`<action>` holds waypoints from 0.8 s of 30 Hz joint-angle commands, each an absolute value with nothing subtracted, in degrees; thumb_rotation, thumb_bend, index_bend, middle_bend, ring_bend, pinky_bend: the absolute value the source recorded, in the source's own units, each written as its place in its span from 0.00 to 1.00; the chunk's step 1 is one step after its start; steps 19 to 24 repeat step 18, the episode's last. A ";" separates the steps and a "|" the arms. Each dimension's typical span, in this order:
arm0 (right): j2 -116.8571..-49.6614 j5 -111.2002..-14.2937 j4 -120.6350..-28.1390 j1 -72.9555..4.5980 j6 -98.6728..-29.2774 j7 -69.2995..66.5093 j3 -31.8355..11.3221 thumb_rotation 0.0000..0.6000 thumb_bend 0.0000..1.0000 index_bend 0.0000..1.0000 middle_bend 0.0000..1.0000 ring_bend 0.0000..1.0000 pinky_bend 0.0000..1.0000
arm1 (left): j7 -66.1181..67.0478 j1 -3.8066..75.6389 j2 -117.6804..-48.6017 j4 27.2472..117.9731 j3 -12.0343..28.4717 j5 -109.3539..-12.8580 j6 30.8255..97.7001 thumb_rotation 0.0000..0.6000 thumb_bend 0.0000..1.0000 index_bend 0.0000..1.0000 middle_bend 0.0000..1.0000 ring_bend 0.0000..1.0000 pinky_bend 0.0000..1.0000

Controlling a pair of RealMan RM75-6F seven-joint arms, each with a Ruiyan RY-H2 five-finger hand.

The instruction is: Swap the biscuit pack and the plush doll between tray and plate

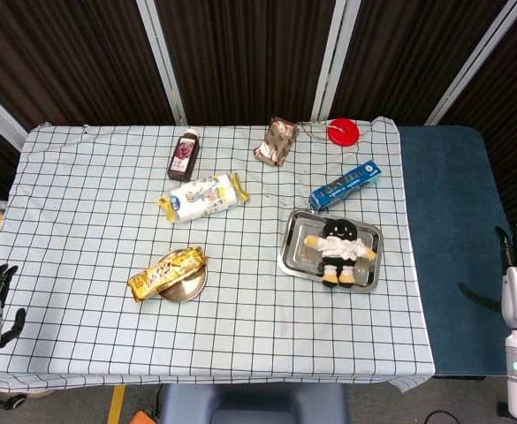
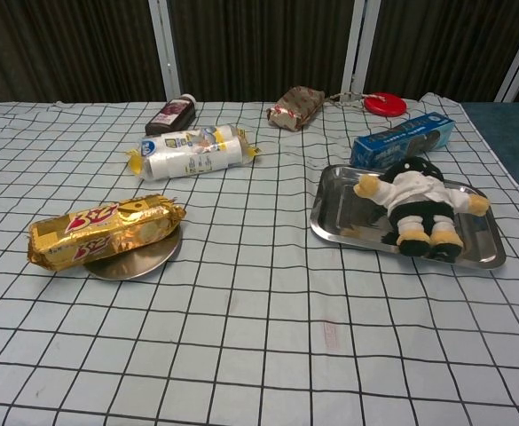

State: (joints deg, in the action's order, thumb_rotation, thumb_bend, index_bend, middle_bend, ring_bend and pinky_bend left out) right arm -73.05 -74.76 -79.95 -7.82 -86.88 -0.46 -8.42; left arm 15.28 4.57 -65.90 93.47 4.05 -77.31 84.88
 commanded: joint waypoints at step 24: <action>-75.11 -80.61 -74.67 -9.11 -84.64 -2.20 -6.83 1.00 0.06 0.00 0.00 0.00 0.04 | 16.21 4.94 -66.65 92.37 4.21 -76.32 83.74 1.00 0.45 0.11 0.10 0.05 0.22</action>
